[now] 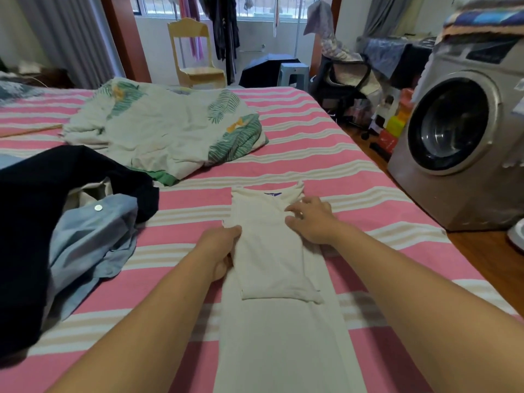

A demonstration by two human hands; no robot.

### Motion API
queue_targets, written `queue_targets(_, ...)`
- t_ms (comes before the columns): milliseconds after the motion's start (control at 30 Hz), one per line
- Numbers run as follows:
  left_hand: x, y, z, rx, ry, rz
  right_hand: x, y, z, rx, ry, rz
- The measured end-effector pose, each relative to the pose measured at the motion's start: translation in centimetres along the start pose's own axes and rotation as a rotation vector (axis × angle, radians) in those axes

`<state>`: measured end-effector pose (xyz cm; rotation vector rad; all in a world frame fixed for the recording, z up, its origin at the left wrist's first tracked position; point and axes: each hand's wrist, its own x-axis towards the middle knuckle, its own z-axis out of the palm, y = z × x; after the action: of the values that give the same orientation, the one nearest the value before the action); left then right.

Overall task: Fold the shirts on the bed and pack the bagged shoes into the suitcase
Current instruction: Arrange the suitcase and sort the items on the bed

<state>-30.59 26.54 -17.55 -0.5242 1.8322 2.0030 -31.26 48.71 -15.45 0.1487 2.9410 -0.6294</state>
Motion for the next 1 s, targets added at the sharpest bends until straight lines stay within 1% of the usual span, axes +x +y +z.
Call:
queue_targets(67,0.3,-0.1,-0.3,-0.032,-0.003,-0.014,0.7,0.5,-0.6,0.005,-0.024,-0.009)
queue_targets(167,0.1,0.1,-0.3,-0.012,-0.030,-0.023,1.5,0.4,-1.6,-0.054,-0.051,0.010)
queue_targets(267,0.1,0.7,0.2,0.115,-0.017,-0.035,2.1,0.5,-2.2,0.040,0.027,0.024)
queue_targets(300,0.0,1.2,0.3,0.209,0.036,-0.020,2.1,0.4,-2.1,0.104,0.083,0.036)
queue_targets(333,0.1,1.9,0.3,0.370,0.102,0.032,2.1,0.4,-1.8,0.170,0.144,0.078)
queue_targets(367,0.4,2.7,0.1,0.606,0.190,0.101,2.0,0.3,-1.4,0.200,0.177,0.137)
queue_targets(400,0.7,3.5,-0.2,0.815,0.290,0.165,2.0,0.3,-1.0,0.197,0.176,0.184)
queue_targets(433,1.3,4.1,-0.7,0.922,0.347,0.224,2.0,0.3,-0.5,0.169,0.143,0.217)
queue_targets(467,2.0,4.6,-1.1,0.924,0.330,0.218,2.3,0.5,-0.2,0.168,0.115,0.230)
queue_targets(500,2.6,5.0,-1.2,0.857,0.265,0.187,2.6,0.7,-0.1,0.210,0.104,0.233)
queue_targets(567,4.2,5.2,-0.9,0.697,0.198,0.170,3.5,0.6,-0.1,0.370,0.098,0.241)
queue_targets(667,6.7,5.6,0.0,0.555,0.131,0.177,5.2,0.3,0.6,0.580,0.105,0.246)
queue_targets(700,7.3,5.9,0.0,0.453,0.096,0.173,5.4,0.0,0.8,0.642,0.110,0.246)
queue_targets(767,7.4,6.5,-0.7,0.266,-0.036,0.167,4.9,-0.3,0.6,0.782,0.097,0.227)
queue_targets(800,6.5,6.6,-1.4,0.207,-0.114,0.193,4.1,-0.5,0.0,0.877,0.080,0.210)
queue_targets(867,3.4,6.5,-2.6,0.096,-0.216,0.275,1.3,-1.0,-2.0,1.052,0.094,0.103)
queue_targets(933,-1.7,5.7,-4.0,0.073,-0.277,0.347,-3.2,-1.3,-3.9,1.061,0.128,-0.035)
queue_targets(1000,-6.7,3.8,-6.0,0.178,-0.266,0.445,-8.8,-0.9,-4.5,0.970,0.105,-0.137)
